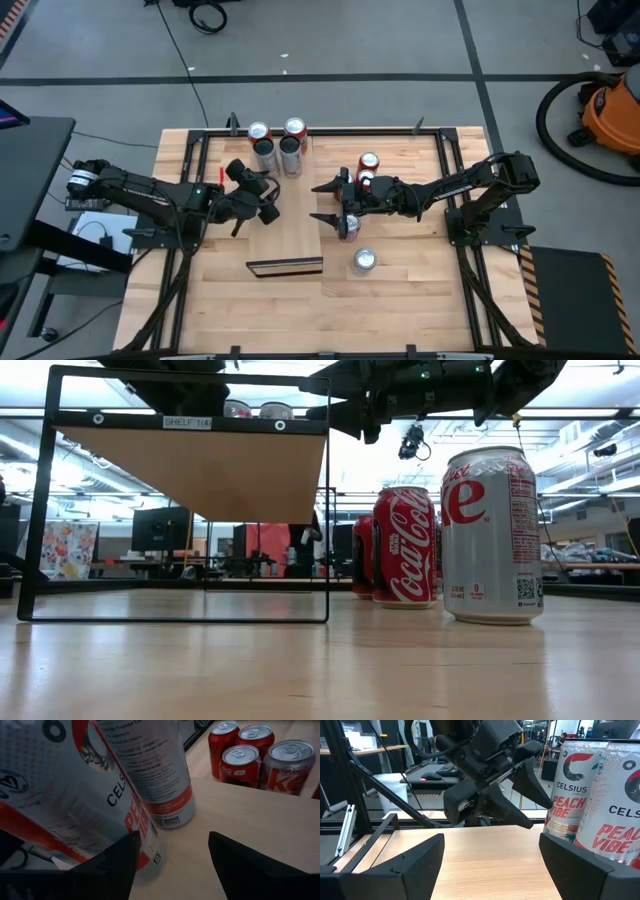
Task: Place canned beverage on shelf
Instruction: Put the white-pink soda can on the shelf and align it with the other white-pink soda can
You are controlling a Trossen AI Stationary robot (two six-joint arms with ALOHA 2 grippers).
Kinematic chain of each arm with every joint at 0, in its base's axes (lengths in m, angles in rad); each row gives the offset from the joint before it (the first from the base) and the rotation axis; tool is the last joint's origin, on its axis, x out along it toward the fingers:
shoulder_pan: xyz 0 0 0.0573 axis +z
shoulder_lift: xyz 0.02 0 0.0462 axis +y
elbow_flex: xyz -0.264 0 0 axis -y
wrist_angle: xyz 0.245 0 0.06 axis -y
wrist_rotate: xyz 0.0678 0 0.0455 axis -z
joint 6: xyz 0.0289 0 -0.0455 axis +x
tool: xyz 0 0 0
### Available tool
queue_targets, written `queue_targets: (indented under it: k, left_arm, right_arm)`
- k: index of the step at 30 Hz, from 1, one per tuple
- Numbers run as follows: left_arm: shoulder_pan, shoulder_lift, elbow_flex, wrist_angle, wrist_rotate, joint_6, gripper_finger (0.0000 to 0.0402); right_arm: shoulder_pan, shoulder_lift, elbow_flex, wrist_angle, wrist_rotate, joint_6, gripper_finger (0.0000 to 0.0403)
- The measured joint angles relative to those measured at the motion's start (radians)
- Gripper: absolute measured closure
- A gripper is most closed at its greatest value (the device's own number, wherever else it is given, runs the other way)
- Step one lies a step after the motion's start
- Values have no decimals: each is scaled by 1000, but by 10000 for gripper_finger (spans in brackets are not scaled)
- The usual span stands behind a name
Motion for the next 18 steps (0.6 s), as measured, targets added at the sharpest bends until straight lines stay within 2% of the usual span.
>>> queue_targets:
  k: [5,10,14,18]
  left_arm:
    - [-19,-16,0,1,41,11,155]
    - [-50,-23,0,0,175,9,155]
    - [-73,-23,0,12,313,79,155]
    - [-90,-23,0,57,326,116,155]
  right_arm:
    - [0,0,0,-26,-13,2,66]
    - [-16,0,0,-47,-28,32,66]
    - [-30,0,0,-63,-73,51,70]
    - [-31,0,2,-69,-73,46,81]
